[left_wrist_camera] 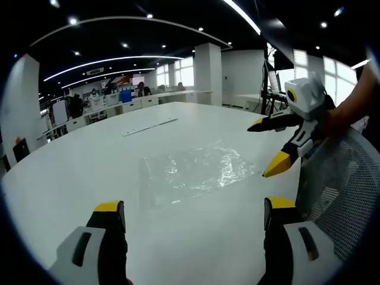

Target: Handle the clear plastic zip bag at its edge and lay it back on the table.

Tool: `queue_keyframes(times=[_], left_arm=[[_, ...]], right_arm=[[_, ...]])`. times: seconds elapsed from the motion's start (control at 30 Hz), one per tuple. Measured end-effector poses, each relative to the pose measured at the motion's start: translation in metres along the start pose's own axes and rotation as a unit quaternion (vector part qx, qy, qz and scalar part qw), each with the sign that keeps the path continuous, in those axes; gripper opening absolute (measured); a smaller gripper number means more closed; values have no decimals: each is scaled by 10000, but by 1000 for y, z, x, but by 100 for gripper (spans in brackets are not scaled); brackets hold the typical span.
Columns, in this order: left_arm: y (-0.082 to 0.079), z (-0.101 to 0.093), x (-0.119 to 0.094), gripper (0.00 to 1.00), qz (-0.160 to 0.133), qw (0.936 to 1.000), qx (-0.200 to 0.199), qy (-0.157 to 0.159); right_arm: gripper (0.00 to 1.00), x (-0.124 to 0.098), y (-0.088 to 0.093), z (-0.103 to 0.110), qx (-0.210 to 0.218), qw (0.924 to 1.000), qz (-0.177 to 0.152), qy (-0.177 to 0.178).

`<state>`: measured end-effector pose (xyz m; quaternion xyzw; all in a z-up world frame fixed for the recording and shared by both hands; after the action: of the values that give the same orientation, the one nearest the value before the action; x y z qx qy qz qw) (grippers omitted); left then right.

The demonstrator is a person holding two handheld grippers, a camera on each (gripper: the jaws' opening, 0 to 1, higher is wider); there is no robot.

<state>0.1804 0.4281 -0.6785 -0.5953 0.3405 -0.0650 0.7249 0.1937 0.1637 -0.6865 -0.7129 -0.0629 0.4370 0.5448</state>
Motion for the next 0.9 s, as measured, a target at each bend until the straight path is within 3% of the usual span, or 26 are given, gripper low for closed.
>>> queue_keyframes(times=[0.9], left_arm=[[-4, -3, -2, 99, -68, 9999, -68, -48]], right_arm=[[100, -2, -1, 1, -9, 10000, 52, -15]])
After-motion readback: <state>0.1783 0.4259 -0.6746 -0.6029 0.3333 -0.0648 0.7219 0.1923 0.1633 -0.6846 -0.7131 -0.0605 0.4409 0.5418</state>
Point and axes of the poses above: the point that each gripper's makers call its tool centre point, and the gripper's own axes: x roughly forward along the fingers, z roughly to its left, y roughly out of its underside, the point moved 9 cm from there along -x, roughly backward along the fingers, and after that the axes turned 7 degrees about -y, right-handed, at the moved point
